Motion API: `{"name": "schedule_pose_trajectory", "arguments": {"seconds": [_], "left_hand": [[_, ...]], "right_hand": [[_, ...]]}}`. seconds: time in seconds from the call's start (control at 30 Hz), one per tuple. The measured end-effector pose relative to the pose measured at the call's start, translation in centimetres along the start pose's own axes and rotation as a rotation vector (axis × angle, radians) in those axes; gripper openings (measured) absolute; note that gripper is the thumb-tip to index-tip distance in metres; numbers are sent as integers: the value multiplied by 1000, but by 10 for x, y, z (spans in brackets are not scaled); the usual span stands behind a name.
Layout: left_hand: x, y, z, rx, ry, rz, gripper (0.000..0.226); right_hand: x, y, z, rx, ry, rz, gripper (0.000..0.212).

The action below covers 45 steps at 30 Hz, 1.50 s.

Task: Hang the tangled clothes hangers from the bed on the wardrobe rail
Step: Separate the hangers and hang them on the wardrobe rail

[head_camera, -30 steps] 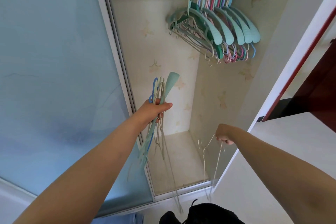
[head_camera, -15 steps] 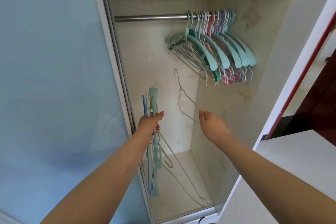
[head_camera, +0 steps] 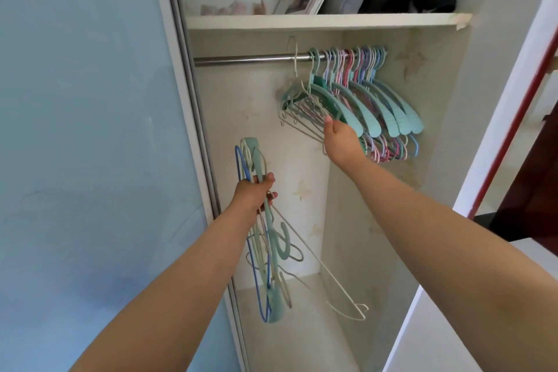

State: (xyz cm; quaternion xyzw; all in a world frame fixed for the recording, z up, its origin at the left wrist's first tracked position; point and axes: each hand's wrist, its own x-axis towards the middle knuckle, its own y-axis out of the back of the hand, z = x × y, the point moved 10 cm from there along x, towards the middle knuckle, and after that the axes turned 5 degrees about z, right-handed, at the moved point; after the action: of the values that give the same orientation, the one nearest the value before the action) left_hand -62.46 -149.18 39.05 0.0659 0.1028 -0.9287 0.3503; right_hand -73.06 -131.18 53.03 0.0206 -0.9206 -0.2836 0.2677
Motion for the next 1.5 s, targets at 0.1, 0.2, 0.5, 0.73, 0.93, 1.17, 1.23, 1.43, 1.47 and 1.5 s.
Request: {"name": "schedule_pose_trajectory", "arguments": {"seconds": [0.1,0.2,0.5,0.73,0.93,1.17,1.23,1.43,1.47,1.5], "left_hand": [[-2,1,7,11,-14,-6,16],[-6,5,10,-4,-34,-30,11],[-15,9,1,-7,-42,-130,16],[-27,-12,-14,-19,17,-222,16],[-47,-32,-36,212,-43,-303,12],[-62,-45,-42,284,-122,-448,16],[-62,-41,-45,337,-147,-450,19],[-66,-27,-65,408,-116,-556,19],[-66,-25,-66,387,-108,-577,21],[-67,-23,-68,367,-99,-595,24]], "right_hand": [[12,-13,11,-42,-82,-112,50],[10,-2,32,-161,-162,-55,44],[-36,19,75,33,-243,214,46],[-120,-76,27,209,-25,-471,49],[-103,-63,-4,-132,213,-216,37],[-77,-41,19,-212,96,-106,37],[-65,-32,27,-209,65,-74,38],[-43,-19,56,-147,-94,-108,44],[-41,-18,62,-130,-116,-120,41],[-39,-17,68,-110,-139,-127,37]]}}
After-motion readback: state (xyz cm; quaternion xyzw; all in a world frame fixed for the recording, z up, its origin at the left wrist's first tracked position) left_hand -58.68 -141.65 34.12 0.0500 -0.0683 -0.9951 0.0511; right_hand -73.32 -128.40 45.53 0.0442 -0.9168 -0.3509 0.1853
